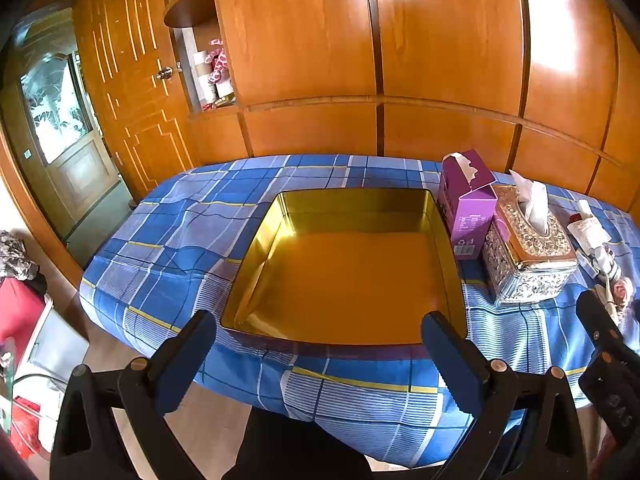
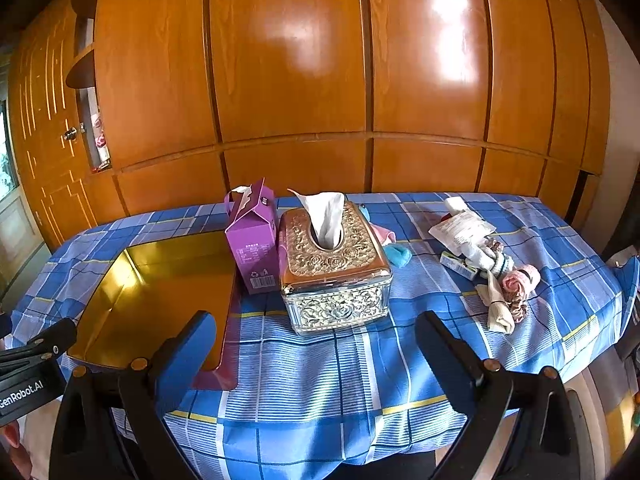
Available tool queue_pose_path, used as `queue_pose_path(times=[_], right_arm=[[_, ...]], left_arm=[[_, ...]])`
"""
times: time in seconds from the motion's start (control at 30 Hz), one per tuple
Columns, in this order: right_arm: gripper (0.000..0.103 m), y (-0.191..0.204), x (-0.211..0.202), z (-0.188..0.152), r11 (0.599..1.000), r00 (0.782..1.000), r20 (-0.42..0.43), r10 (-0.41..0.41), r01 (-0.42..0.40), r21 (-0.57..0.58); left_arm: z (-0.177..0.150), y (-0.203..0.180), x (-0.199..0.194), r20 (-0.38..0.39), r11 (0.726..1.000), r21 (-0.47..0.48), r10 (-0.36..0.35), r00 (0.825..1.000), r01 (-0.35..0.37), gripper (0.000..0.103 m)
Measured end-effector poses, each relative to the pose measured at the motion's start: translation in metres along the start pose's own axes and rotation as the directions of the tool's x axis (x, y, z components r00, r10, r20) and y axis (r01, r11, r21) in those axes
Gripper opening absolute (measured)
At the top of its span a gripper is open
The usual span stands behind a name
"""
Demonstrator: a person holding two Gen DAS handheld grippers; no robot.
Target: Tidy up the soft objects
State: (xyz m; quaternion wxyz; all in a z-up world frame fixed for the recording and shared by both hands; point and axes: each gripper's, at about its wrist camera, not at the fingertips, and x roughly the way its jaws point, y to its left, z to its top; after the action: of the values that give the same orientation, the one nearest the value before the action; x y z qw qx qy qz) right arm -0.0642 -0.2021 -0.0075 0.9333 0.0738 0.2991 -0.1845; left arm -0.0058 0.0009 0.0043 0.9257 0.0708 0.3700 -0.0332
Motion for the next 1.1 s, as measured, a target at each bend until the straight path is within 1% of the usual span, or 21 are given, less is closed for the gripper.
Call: queue_pose_path(times=[1.1], right_arm=[[0.102, 0.0024, 0.0024, -0.0012, 1.0, 1.0, -0.014, 0.005, -0.006, -0.008]], left_arm=[[0.0005, -0.0029, 0.005, -0.023, 1.0, 0.004, -0.011, 1.0, 0.011, 0.103]])
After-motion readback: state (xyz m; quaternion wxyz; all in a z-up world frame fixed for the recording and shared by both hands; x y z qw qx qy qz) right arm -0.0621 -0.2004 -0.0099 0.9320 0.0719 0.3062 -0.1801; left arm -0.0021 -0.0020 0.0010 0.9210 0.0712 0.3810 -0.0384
